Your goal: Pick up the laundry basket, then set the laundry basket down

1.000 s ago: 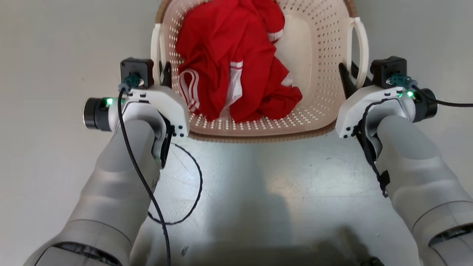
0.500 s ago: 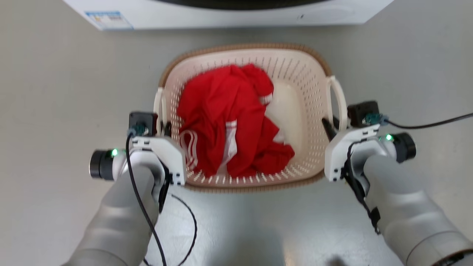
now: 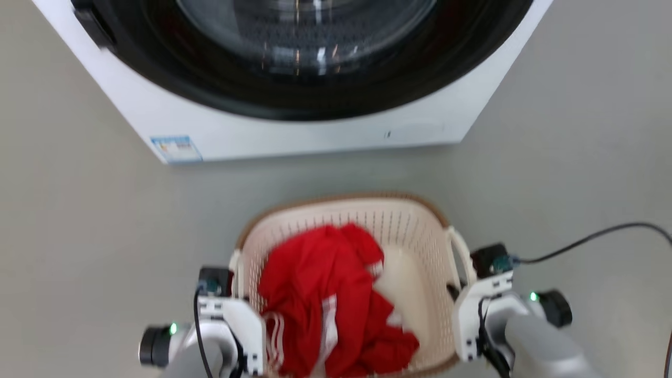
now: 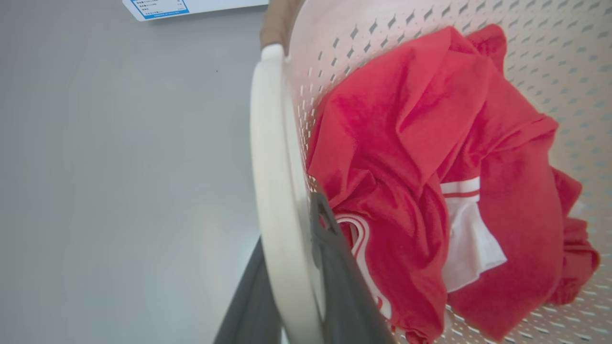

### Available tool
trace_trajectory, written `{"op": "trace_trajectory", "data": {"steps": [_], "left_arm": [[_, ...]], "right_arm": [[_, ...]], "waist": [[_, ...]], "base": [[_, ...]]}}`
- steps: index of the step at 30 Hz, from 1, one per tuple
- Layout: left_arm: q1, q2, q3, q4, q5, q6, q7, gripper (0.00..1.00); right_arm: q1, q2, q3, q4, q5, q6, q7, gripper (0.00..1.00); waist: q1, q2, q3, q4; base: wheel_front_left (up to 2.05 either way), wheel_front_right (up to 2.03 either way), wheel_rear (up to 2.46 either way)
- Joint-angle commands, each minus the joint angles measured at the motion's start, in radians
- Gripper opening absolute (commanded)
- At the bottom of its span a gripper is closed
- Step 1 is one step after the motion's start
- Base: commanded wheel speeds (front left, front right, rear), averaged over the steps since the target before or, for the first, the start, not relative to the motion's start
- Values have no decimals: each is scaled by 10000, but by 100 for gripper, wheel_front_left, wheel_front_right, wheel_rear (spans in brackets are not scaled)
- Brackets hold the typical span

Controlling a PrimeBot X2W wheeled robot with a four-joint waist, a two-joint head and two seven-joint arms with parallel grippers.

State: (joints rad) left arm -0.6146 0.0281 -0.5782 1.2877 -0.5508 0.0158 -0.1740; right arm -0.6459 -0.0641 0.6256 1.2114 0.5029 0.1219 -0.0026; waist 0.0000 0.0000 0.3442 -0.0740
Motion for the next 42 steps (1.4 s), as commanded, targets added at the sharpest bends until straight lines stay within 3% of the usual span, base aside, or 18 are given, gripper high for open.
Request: {"op": "trace_trajectory", "data": {"steps": [1, 14, 42], "left_arm": [[163, 221, 44, -105, 8, -110, -18, 0], [1882, 221, -1084, -714, -1043, -85, 726, 0], [1893, 221, -2545, -869, -2905, 186, 611, 0]], "right_arm": [[308, 139, 334, -210, -6, 88, 14, 0], [1602, 139, 1216, -259, 650, 88, 702, 0], [1594, 139, 1575, -90, 1188, 88, 551, 0]], "waist": [[0, 0, -1066, -217], [0, 0, -3345, -143], [0, 0, -3702, 29]], "base": [[0, 0, 0], [0, 0, 0], [0, 0, 0]]}}
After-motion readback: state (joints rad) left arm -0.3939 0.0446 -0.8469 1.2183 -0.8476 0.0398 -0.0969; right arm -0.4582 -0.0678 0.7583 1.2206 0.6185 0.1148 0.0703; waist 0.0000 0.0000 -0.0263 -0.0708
